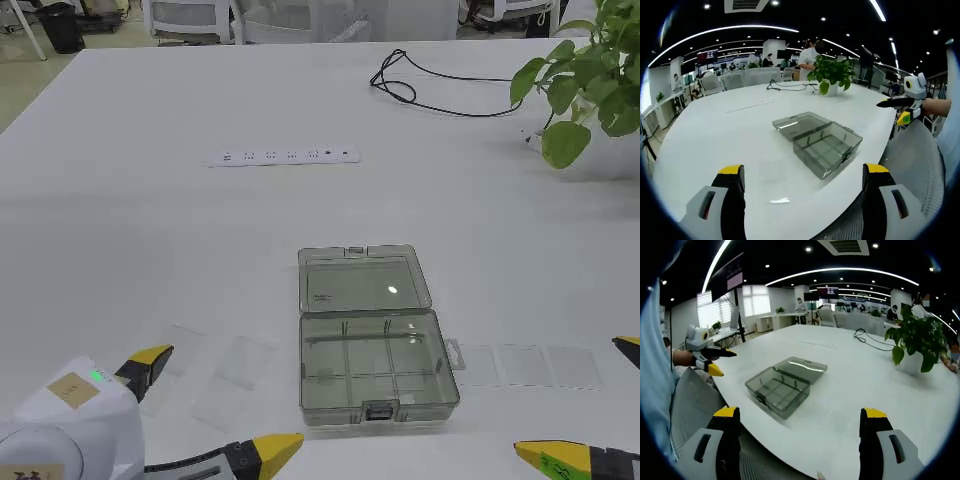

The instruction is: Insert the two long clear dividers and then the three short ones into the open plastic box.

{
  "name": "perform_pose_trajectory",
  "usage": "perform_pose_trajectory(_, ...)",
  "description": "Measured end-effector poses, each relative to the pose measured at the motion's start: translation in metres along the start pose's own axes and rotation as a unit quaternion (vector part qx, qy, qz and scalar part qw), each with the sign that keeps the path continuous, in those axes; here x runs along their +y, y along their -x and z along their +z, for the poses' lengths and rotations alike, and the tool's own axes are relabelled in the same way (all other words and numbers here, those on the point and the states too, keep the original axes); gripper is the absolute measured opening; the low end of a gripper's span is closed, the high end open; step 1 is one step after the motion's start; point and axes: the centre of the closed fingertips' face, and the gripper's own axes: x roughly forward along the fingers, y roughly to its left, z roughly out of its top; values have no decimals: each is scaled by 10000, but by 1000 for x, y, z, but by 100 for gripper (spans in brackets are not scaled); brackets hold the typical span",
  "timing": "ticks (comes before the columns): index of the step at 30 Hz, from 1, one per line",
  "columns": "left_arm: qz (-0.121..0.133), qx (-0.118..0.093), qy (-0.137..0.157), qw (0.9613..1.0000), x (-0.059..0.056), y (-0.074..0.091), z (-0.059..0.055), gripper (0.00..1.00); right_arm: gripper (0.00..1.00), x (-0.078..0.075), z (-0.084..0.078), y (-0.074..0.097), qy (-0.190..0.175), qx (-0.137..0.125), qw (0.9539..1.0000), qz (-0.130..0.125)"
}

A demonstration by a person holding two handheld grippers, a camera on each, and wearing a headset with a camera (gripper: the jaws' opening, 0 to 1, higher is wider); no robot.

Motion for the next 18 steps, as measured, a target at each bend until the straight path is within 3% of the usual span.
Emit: perform_pose_trajectory(18,-1,52,48,10000,0,1,-3,99,100,-2,2,-1,-28,-40,10000,-12)
